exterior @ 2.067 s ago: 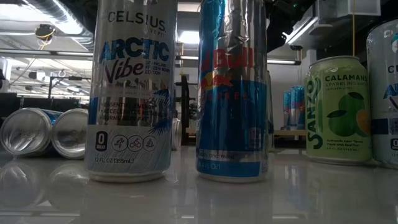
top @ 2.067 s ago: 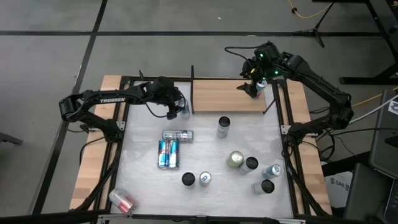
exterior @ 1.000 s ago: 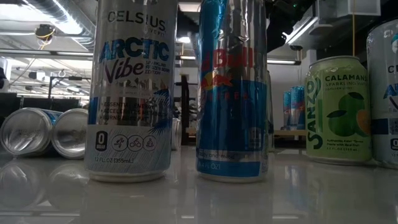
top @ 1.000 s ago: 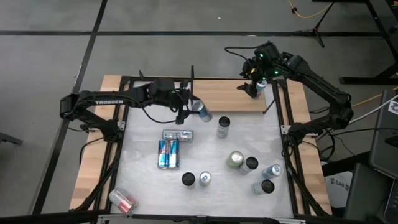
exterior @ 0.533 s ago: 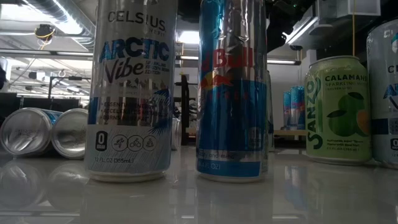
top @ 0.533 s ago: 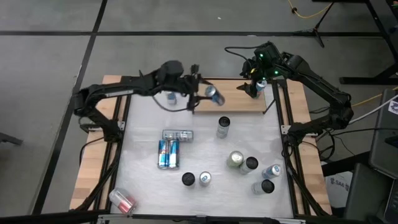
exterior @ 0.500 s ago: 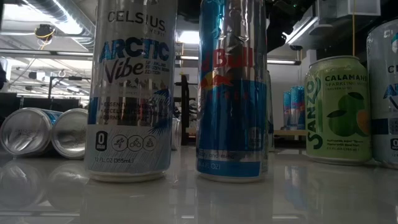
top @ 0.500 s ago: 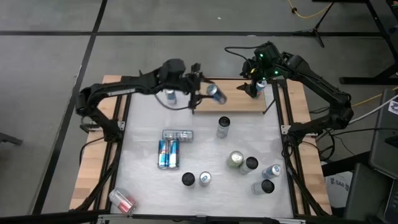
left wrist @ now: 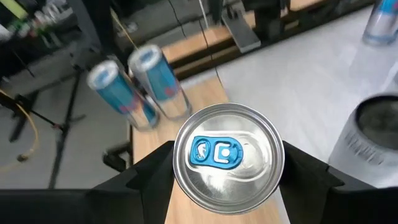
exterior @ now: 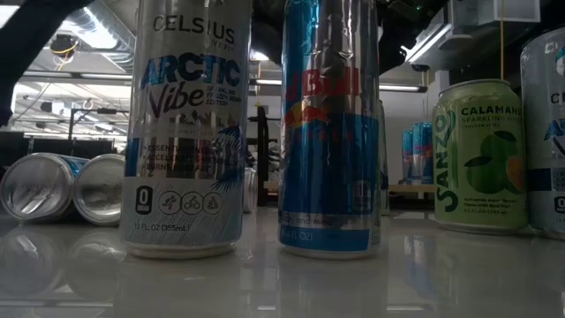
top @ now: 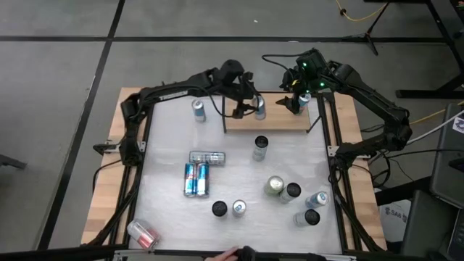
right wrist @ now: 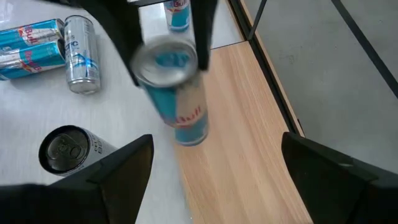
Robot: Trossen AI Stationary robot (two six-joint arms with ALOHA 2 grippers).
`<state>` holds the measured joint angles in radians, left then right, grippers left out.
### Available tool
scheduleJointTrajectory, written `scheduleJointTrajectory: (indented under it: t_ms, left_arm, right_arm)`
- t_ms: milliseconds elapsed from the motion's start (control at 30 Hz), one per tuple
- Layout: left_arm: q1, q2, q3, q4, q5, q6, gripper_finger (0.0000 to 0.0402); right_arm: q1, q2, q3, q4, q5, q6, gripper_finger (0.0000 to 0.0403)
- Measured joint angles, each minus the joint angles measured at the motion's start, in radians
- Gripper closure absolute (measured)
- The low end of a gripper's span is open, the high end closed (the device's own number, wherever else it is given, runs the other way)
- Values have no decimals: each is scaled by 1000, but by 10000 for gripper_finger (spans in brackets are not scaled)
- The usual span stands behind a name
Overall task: Place canned beverage on shelf
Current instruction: Put the blue soda can on the shelf aligned with the other blue soda cans
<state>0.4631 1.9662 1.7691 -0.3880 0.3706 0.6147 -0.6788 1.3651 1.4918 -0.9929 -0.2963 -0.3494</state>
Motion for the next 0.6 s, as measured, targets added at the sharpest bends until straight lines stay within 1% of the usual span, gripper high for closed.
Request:
scheduleJointTrajectory:
  t_ms: [167, 300, 600]
  left_arm:
    - [10, 48, 1, -29, -2, 1, 180]
    - [10, 68, 1, -49, -24, 1, 180]
    - [7, 71, -13, -58, -72, -3, 178]
  right_arm:
    - [0, 0, 0, 0, 0, 0, 58]
    - [0, 0, 0, 0, 0, 0, 58]
    - [0, 0, 0, -1, 0, 0, 58]
